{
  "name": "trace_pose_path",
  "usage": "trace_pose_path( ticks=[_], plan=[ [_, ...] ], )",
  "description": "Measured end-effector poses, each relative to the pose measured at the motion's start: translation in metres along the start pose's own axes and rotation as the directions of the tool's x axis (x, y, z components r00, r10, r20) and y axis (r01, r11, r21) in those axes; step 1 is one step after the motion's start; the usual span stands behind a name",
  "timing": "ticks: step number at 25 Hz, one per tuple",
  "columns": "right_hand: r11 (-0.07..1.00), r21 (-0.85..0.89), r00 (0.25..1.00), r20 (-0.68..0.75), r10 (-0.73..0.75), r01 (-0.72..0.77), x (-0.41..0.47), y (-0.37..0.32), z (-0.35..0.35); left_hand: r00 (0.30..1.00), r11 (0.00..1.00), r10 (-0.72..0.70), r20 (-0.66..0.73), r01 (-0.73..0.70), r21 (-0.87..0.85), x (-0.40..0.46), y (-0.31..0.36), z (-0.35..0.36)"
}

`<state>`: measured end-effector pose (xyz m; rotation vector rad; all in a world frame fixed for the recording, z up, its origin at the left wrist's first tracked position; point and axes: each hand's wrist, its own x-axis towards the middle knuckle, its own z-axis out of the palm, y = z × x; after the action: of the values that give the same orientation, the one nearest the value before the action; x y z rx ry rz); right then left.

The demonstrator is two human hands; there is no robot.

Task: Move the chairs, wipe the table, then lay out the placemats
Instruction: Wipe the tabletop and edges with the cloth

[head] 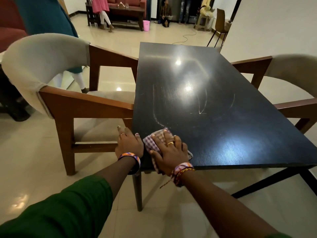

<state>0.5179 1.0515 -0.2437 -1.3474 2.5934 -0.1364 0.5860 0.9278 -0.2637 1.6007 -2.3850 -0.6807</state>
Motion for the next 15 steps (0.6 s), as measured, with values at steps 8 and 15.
trace_pose_path(
  ticks=[8,15],
  plan=[
    [0.683,0.017,0.677,-0.115,0.727,-0.731,-0.012,0.162,-0.027,0.978,0.964,-0.170,0.119,0.190,-0.185,0.008,0.001,0.004],
    [0.976,-0.001,0.972,-0.092,0.217,-0.218,0.024,0.010,-0.008,0.980,0.963,-0.162,0.111,0.182,-0.197,0.010,0.000,0.007]
  ],
)
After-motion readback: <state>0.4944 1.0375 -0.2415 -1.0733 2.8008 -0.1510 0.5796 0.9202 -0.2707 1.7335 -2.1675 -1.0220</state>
